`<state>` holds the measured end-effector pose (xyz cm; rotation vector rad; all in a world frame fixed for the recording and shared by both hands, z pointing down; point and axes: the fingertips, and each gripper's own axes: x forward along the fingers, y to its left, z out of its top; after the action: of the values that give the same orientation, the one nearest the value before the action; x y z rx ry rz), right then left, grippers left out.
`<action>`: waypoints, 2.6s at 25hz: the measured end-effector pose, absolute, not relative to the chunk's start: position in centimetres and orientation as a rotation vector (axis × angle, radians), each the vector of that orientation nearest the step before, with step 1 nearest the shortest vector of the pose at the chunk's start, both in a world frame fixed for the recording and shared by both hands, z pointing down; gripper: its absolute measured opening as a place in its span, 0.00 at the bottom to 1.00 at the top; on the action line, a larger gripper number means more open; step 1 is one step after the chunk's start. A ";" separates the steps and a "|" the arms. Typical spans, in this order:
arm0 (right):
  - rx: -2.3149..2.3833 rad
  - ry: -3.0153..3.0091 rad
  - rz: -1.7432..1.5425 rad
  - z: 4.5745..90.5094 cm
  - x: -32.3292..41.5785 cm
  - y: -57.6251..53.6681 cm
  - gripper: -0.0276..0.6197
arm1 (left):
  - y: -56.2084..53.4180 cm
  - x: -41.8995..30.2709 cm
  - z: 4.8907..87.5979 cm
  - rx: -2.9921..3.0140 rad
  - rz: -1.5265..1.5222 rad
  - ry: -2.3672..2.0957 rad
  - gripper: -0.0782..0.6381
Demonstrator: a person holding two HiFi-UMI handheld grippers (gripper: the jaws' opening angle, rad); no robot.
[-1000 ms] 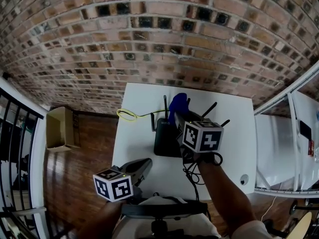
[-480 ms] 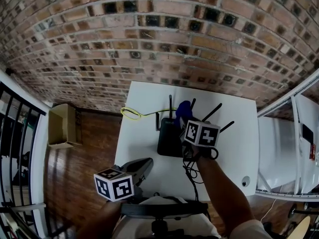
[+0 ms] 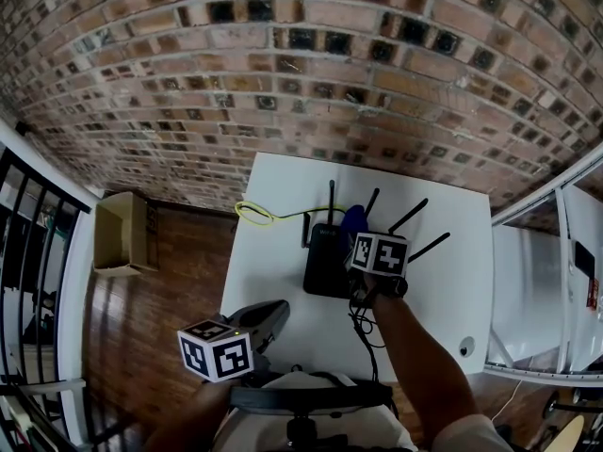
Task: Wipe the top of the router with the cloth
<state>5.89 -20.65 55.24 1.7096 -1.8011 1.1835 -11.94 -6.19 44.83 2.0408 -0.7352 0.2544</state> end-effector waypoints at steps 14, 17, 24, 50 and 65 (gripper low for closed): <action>1.684 -2.091 0.649 43.1 1.6 -23.1 0.25 | -6.3 -11.9 44.6 2.060 0.243 -0.696 0.15; 1.692 -2.118 0.525 40.7 1.2 -23.6 0.25 | -6.4 -12.1 44.5 2.066 0.242 -0.693 0.15; 1.632 -2.102 0.386 40.5 0.5 -24.0 0.25 | -6.4 -12.5 44.6 2.059 0.231 -0.699 0.15; 1.339 -1.854 0.571 54.4 1.8 -22.1 0.25 | -6.9 -14.0 45.1 2.027 0.222 -0.767 0.15; 1.284 -1.907 0.545 52.4 2.4 -20.6 0.25 | -6.5 -13.3 45.0 2.028 0.230 -0.767 0.15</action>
<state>2.39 -20.61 52.38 1.2837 -1.9073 0.5454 -13.32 -6.50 45.02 2.0275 -0.7671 0.2305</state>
